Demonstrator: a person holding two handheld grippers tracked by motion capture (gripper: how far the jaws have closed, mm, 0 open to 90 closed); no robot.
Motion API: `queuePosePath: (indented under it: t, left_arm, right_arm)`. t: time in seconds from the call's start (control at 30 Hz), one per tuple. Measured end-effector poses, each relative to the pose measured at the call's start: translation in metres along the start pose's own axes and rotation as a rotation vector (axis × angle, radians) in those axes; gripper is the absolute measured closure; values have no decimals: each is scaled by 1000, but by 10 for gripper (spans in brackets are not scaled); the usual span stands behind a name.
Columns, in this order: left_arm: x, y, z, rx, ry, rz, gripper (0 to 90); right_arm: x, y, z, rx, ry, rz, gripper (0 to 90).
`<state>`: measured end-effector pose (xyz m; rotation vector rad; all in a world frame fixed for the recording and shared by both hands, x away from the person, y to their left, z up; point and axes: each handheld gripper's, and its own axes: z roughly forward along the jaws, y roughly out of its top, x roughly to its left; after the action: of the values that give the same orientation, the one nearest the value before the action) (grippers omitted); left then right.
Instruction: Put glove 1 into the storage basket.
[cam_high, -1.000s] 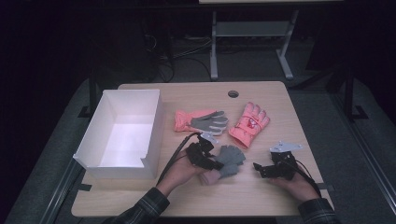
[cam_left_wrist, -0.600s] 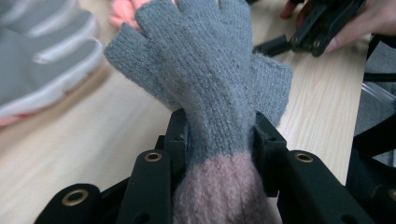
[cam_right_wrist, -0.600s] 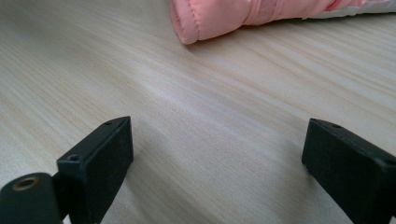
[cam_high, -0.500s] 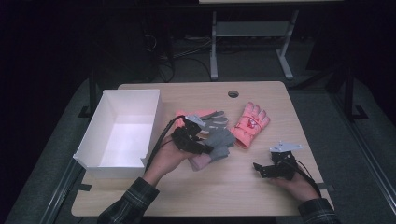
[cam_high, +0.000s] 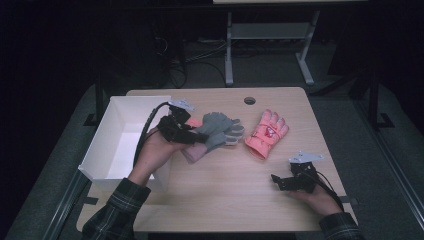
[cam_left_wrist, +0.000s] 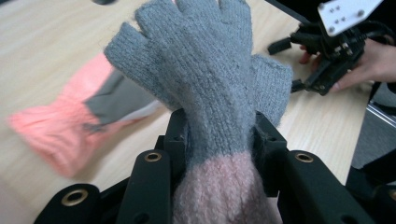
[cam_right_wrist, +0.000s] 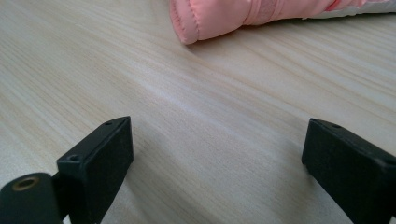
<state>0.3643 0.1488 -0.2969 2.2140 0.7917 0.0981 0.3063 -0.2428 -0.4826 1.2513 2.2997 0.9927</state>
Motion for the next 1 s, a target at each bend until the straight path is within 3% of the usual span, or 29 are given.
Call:
queuePosePath:
  t: [0.33,0.63,0.83,1.0]
  left_arm:
    - [29,-4,-45,-62,84,-63,646]
    - [61,-25,-79,-97,189,-143,645]
    - [82,-45,-91,-95,263,-184,644]
    - [99,-62,-89,-92,304,-215,640]
  right_arm:
    - [0,0,0,0,0,0,84]
    - [0,0,0,0,0,0,84]
    - [0,0,0,0,-1,0,84]
    - [0,0,0,0,-1,0,84]
